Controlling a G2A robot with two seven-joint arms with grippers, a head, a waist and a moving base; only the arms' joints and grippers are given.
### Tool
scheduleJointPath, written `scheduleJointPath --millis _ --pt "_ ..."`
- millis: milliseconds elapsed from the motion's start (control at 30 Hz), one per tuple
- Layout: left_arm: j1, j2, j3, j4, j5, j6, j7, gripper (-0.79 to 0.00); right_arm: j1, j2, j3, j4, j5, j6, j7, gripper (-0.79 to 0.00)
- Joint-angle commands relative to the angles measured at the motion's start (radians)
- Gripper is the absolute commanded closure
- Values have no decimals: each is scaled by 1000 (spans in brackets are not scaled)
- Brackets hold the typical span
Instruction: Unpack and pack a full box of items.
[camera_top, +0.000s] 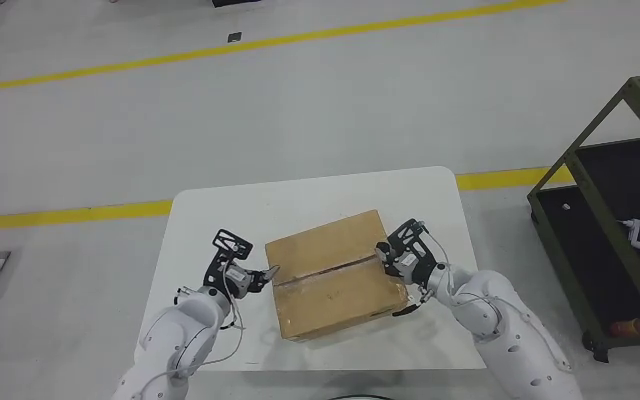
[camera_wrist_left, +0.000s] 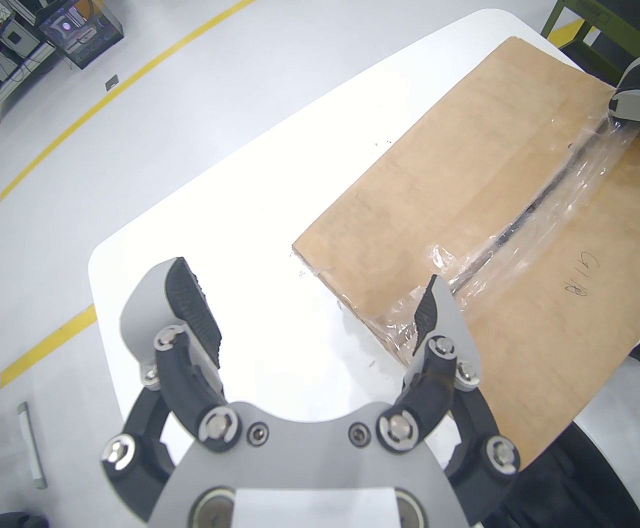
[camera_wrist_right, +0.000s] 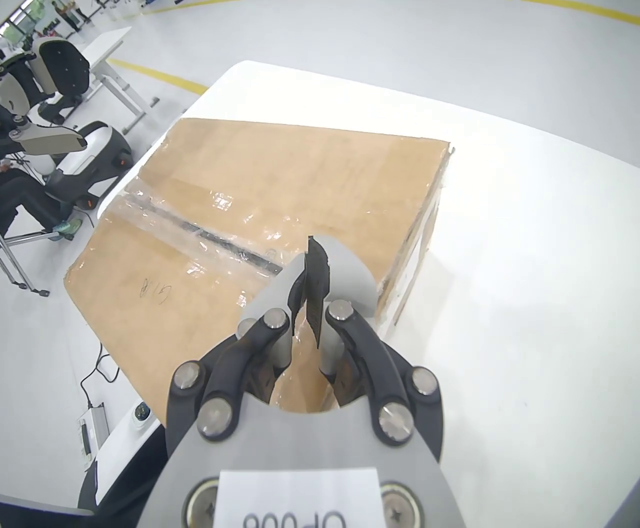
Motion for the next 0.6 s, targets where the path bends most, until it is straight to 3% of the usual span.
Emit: scheduleJointPath --millis 0,200,233,267,333,367,567 --pt "-2 0 1 1 0 -1 -1 -785 0 0 -1 -1 0 3 4 0" --pt "-9 -1 4 -1 -37 -12 -10 -785 0 0 -4 -10 -2 -3 16 0" --pt "-12 -1 5 -5 -48 -17 -12 -739 0 0 -5 -9 -2 -4 16 0" --pt "-16 -2 6 -8 -60 -23 -14 -637 1 1 -5 -8 -2 -5 16 0" --pt "-24 -2 13 -17 -79 -41 -18 -83 1 1 -5 -7 -2 -6 16 0" --pt "-28 -2 18 -23 -80 -49 -19 0 2 0 -6 -5 -3 -7 16 0" --pt "-36 -3 49 -42 -117 -111 -36 0 6 0 -11 0 -6 -9 17 0"
